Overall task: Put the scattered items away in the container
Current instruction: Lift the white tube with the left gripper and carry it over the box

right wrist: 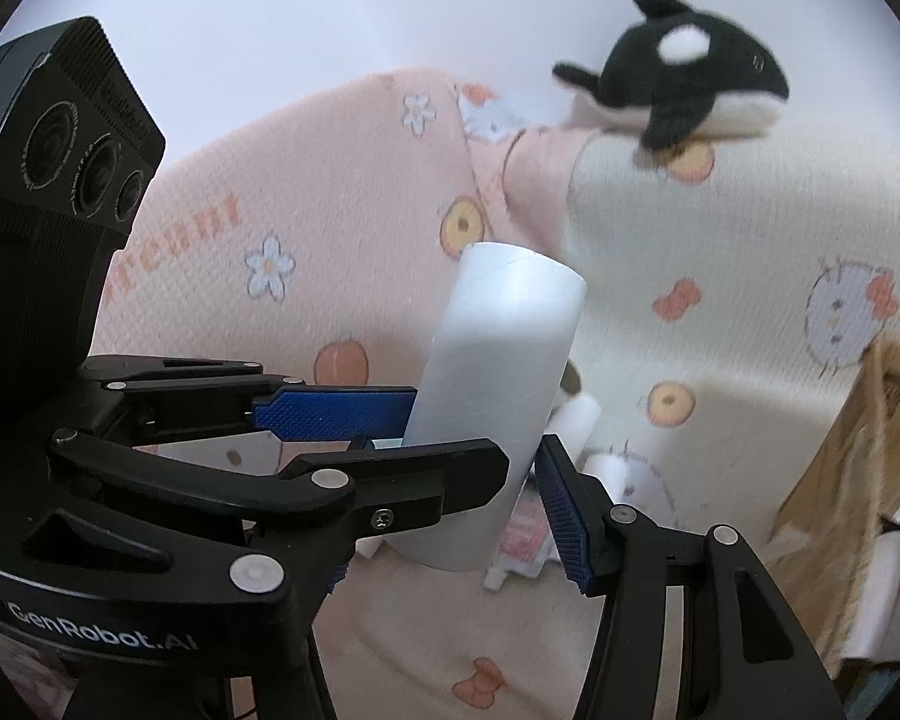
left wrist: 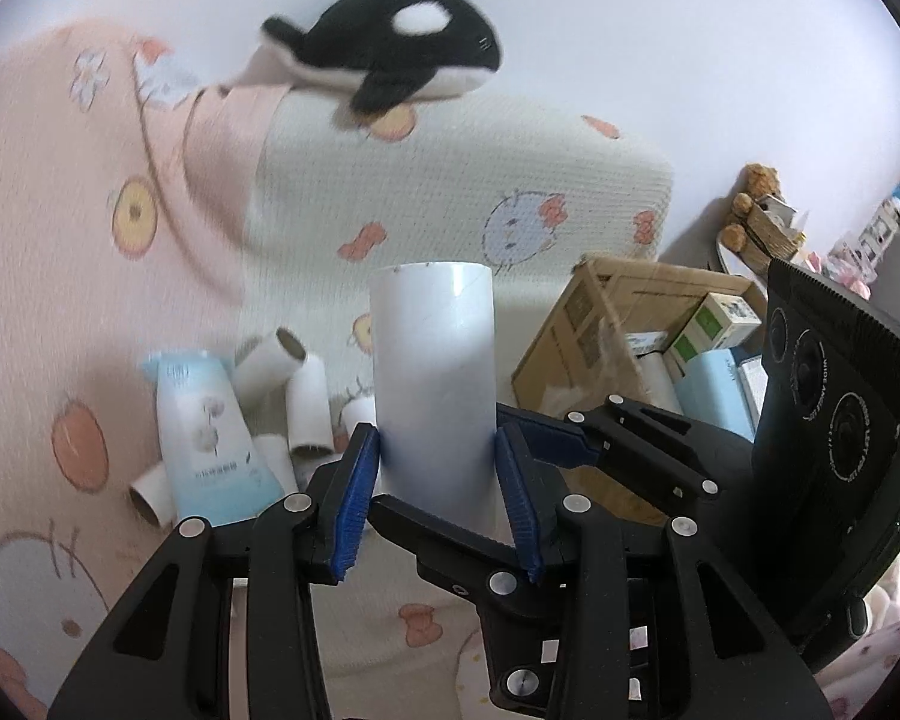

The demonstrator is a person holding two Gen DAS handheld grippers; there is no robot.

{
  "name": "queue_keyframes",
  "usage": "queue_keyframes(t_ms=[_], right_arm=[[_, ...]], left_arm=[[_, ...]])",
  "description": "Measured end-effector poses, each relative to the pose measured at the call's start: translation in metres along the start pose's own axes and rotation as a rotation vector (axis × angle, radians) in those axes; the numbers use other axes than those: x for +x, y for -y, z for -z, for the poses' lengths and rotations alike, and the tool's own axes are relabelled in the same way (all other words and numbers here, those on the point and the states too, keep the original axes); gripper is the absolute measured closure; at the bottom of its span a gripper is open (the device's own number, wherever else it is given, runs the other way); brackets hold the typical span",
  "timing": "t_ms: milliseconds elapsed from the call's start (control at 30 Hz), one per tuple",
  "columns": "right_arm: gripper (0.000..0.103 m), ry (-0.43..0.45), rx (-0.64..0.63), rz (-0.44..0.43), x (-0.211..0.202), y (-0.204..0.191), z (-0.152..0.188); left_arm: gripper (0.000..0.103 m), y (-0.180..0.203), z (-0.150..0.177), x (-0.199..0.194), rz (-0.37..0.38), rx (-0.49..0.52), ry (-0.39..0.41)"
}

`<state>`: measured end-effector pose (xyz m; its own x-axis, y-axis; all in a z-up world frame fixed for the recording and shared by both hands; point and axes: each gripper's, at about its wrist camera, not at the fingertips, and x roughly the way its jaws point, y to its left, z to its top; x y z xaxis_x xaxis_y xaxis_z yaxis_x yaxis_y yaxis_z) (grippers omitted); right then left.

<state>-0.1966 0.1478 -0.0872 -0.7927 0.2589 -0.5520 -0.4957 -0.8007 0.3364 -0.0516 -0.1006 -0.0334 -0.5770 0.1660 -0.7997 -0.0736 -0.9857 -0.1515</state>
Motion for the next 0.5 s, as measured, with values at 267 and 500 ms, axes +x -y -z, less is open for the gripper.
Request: queue_keyframes(t_ms=[267,500], right_arm=[[0.05,0.007,0.0,0.026,-0.021,0.014,-0.016],[0.05,0.014,0.063,0.065,-0.046,0.045,-0.018]], left_arm=[[0.059,0.028,-0.018,-0.001,0.003,0.021,-0.01],[0.059,0.065,-0.039,0.01,0.022,0.075,-0.032]])
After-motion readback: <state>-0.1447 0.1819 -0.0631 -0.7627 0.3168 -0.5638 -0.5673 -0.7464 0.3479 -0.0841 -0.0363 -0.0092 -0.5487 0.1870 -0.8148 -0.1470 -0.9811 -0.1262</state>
